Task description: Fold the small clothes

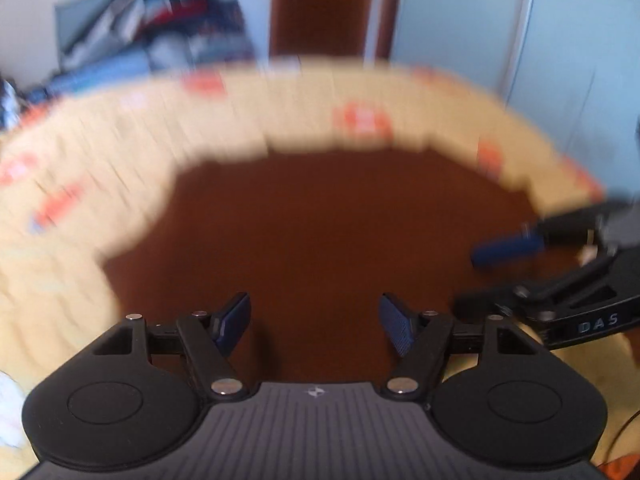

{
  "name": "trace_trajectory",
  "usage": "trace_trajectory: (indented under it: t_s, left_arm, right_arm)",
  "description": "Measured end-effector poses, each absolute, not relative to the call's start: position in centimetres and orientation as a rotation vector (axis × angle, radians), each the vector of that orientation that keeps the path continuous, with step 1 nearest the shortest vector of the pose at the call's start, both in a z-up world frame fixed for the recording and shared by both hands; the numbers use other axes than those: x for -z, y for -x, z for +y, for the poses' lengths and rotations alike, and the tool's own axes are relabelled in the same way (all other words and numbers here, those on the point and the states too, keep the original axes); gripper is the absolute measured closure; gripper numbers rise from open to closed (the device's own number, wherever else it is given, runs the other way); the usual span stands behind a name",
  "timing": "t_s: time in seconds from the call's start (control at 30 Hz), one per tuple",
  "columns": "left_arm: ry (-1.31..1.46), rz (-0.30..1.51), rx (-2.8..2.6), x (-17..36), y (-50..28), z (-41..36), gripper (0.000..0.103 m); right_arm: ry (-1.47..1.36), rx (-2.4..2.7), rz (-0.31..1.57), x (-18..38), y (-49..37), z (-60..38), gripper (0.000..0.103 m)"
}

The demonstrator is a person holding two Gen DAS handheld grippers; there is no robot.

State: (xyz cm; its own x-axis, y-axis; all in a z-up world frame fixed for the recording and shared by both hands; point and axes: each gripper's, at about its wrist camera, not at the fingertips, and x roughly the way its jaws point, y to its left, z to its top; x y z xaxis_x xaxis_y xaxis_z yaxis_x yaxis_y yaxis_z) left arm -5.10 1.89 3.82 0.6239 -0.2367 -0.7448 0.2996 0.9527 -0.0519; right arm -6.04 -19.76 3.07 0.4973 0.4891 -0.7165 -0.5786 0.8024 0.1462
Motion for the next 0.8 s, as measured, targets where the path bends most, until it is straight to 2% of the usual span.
trace_trajectory:
  t_s: [0.07, 0.13, 0.27, 0.37, 0.43, 0.5, 0.57, 0.67, 0.73, 0.77, 0.8]
  left_arm:
    - [-0.142, 0.819, 0.297, -2.2, 5.9, 1.2, 0.033]
    - [-0.197, 0.813, 0.320, -2.0, 7.4, 1.1, 0.032]
    - [-0.125, 0.793, 0.323, -1.9, 8.4, 2.4, 0.032]
    - [0.048, 0.775, 0.255, -3.2, 9.7, 4.3, 0.032]
    - [0.240, 0.748, 0.220, -3.7, 11.7, 6.6, 0.031]
    - [0.393, 0.742, 0.172, -3.5, 13.1, 8.6, 0.030]
    - [0.512, 0.761, 0.094, -2.9, 13.7, 10.4, 0.030]
    - [0.703, 0.821, 0.026, -1.4, 13.3, 12.7, 0.026]
    - [0.810, 0.805, 0.014, -1.1, 13.1, 13.8, 0.025]
    - [0.857, 0.801, 0.009, -1.0, 12.8, 14.2, 0.025]
    - [0.911, 0.791, 0.006, -0.7, 12.6, 14.6, 0.025]
  right_arm:
    - [0.253, -0.607, 0.853, -1.2, 6.0, -17.6, 0.044]
    - [0.397, -0.604, 0.782, 0.2, 8.5, -17.0, 0.043]
    - [0.364, -0.621, 0.836, 0.1, 10.4, -18.5, 0.043]
    - [0.407, -0.628, 0.850, -0.1, 10.6, -18.0, 0.040]
    - [0.340, -0.628, 0.861, -1.6, 9.8, -18.0, 0.036]
    - [0.198, -0.662, 0.810, -3.7, 8.9, -18.2, 0.014]
    - [0.088, -0.683, 0.748, -5.2, 8.0, -18.4, 0.005]
    - [0.087, -0.716, 0.753, -4.6, 6.5, -16.9, 0.005]
    - [0.130, -0.727, 0.837, -2.2, 5.6, -16.0, 0.007]
    - [0.177, -0.717, 0.897, -0.6, 5.3, -15.5, 0.005]
    - [0.245, -0.719, 0.849, 0.2, 6.1, -15.2, 0.001]
